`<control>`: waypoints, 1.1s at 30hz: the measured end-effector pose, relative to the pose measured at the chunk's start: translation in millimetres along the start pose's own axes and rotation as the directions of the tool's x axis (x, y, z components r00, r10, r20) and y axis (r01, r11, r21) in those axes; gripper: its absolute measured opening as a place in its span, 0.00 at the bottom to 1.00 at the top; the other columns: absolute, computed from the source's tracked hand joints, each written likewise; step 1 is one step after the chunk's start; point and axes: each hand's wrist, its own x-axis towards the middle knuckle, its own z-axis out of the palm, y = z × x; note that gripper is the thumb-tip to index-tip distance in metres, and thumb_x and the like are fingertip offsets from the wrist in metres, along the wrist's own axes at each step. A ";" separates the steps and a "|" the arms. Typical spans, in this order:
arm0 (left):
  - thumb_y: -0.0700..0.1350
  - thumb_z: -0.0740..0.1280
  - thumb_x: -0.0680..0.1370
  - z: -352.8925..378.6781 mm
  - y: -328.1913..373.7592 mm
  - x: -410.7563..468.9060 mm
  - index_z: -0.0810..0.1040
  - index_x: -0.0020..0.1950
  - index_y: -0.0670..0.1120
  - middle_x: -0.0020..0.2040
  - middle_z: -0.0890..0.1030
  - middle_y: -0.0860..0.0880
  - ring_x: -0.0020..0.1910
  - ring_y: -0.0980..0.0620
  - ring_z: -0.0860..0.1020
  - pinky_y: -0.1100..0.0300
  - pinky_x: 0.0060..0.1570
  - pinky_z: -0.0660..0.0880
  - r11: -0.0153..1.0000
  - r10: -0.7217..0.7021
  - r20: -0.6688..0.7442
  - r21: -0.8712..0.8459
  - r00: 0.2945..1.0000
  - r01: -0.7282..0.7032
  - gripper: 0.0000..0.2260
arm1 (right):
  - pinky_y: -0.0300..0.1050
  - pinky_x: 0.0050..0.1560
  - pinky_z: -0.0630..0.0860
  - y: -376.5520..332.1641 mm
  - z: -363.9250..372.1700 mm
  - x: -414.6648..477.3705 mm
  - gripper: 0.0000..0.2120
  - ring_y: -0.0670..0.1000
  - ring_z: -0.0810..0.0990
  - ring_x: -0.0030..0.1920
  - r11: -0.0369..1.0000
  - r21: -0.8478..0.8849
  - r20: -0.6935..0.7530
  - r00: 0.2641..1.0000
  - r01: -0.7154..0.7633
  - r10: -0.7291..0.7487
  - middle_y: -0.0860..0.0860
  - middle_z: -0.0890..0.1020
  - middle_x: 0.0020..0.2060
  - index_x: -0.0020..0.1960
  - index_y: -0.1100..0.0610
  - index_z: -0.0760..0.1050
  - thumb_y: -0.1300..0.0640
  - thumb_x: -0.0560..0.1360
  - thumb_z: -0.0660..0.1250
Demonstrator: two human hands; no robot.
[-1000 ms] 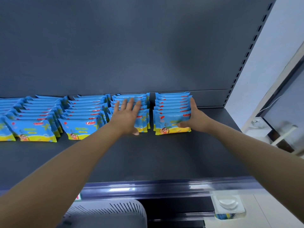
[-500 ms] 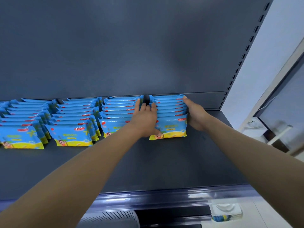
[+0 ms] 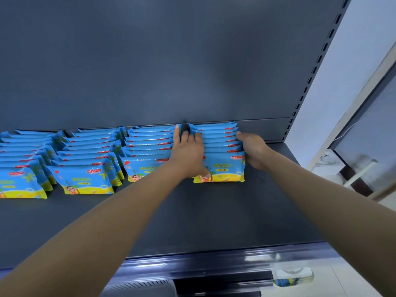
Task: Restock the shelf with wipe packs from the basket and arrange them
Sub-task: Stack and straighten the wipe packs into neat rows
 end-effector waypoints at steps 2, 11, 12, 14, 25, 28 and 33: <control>0.67 0.69 0.64 -0.6 -0.2 -0.9 0.51 0.74 0.39 0.69 0.65 0.43 0.72 0.43 0.57 0.41 0.70 0.33 1.000 0.015 -0.019 0.003 1.000 -0.015 0.51 | 0.50 0.42 0.82 -0.5 -0.7 -1.1 0.12 0.53 0.84 0.43 1.000 -0.009 0.000 1.000 -0.005 0.005 0.53 0.83 0.44 0.48 0.57 0.76 0.54 0.81 0.56; 0.70 0.69 0.62 -6.2 -65.1 -40.1 0.42 0.76 0.43 0.77 0.48 0.41 0.76 0.41 0.45 0.40 0.69 0.34 0.983 -0.089 0.058 0.164 0.994 0.079 0.57 | 0.41 0.51 0.72 -31.2 47.2 -12.1 0.14 0.53 0.78 0.52 0.672 -0.573 -0.034 0.805 0.469 -0.592 0.53 0.80 0.51 0.62 0.61 0.74 0.59 0.79 0.60; 0.69 0.69 0.62 -5.1 -73.8 -44.6 0.42 0.76 0.43 0.77 0.47 0.41 0.76 0.42 0.45 0.40 0.70 0.35 0.980 -0.117 0.097 0.173 0.988 0.099 0.56 | 0.40 0.54 0.71 -33.7 61.9 -13.8 0.13 0.54 0.78 0.54 0.620 -0.601 0.056 0.800 0.505 -0.597 0.55 0.81 0.53 0.61 0.62 0.75 0.60 0.78 0.61; 0.67 0.69 0.65 -2.1 -88.3 -51.7 0.42 0.76 0.44 0.77 0.48 0.42 0.76 0.43 0.47 0.41 0.71 0.37 0.978 -0.147 0.136 0.167 0.980 0.124 0.54 | 0.37 0.52 0.70 -35.4 90.1 -14.8 0.10 0.55 0.80 0.53 0.524 -0.646 0.200 0.786 0.555 -0.585 0.58 0.82 0.51 0.56 0.62 0.78 0.62 0.77 0.62; 0.54 0.67 0.74 10.9 -117.7 -55.6 0.44 0.76 0.55 0.76 0.49 0.38 0.74 0.35 0.49 0.44 0.72 0.49 0.991 -0.127 0.134 -0.030 0.983 0.132 0.40 | 0.41 0.51 0.74 -42.2 142.4 14.2 0.08 0.56 0.80 0.52 0.266 -0.823 0.393 0.841 0.502 -0.371 0.58 0.83 0.49 0.48 0.64 0.82 0.66 0.74 0.64; 0.54 0.66 0.75 13.7 -120.1 -57.8 0.42 0.76 0.54 0.76 0.48 0.38 0.74 0.36 0.48 0.45 0.73 0.49 0.994 -0.111 0.119 0.014 0.987 0.110 0.39 | 0.45 0.51 0.75 -40.4 145.8 14.8 0.08 0.58 0.80 0.52 0.249 -0.843 0.374 0.853 0.477 -0.365 0.60 0.82 0.49 0.48 0.65 0.80 0.68 0.74 0.63; 0.55 0.64 0.76 17.4 -121.1 -58.5 0.36 0.76 0.51 0.77 0.43 0.42 0.75 0.39 0.43 0.43 0.73 0.42 0.996 -0.086 0.132 0.032 0.987 0.083 0.41 | 0.53 0.51 0.79 -39.9 148.2 12.9 0.12 0.62 0.79 0.52 0.202 -0.876 0.345 0.862 0.438 -0.372 0.63 0.81 0.49 0.48 0.69 0.78 0.71 0.71 0.57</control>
